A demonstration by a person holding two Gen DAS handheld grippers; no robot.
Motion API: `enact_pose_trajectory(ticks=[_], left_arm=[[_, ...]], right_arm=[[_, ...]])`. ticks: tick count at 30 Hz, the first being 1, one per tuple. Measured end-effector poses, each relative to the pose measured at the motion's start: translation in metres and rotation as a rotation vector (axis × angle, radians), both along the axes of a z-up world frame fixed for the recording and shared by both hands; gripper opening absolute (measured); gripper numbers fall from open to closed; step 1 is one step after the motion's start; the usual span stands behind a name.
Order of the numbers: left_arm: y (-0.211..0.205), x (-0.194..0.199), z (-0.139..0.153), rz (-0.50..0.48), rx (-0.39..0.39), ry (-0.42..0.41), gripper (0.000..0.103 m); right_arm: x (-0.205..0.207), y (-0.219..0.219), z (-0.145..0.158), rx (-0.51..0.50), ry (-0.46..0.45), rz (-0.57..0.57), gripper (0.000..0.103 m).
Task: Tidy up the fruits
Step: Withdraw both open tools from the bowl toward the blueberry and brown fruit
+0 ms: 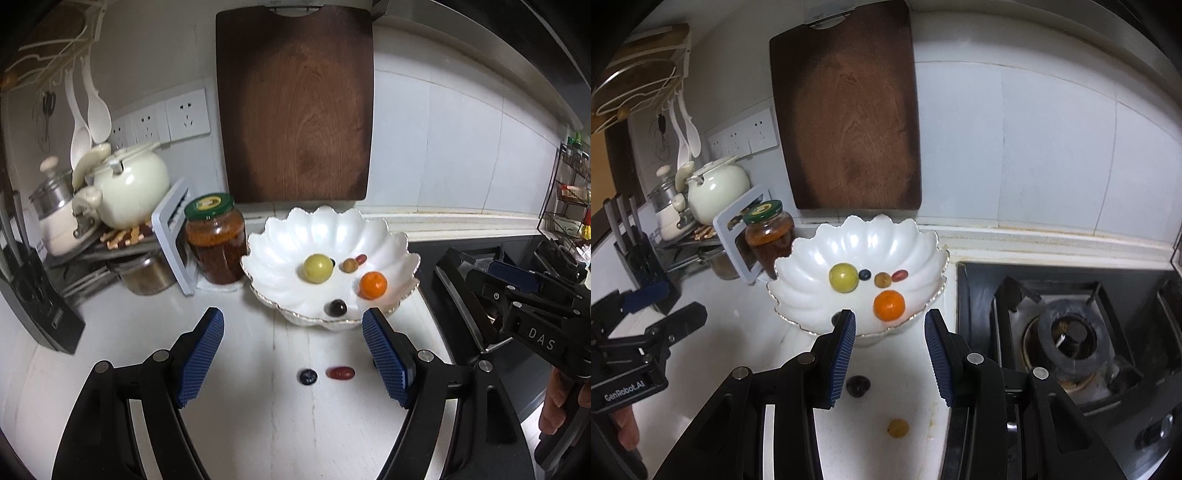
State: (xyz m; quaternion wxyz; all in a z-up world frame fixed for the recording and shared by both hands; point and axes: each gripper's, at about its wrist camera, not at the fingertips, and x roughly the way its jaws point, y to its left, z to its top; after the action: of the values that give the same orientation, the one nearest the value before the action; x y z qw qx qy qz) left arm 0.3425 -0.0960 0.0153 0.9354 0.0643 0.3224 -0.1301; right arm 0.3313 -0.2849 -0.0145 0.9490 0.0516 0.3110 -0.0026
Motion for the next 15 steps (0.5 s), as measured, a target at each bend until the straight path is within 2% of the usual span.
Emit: enact_pose_trajectory(ticks=[9, 15], left_arm=[[0.000, -0.013, -0.020, -0.021, 0.019, -0.006, 0.077], [0.000, -0.016, -0.040, -0.042, -0.005, 0.039, 0.077]], right_arm=[[-0.014, 0.002, -0.023, -0.025, 0.024, -0.035, 0.041], [-0.023, 0.002, -0.039, -0.020, 0.058, -0.045, 0.041]])
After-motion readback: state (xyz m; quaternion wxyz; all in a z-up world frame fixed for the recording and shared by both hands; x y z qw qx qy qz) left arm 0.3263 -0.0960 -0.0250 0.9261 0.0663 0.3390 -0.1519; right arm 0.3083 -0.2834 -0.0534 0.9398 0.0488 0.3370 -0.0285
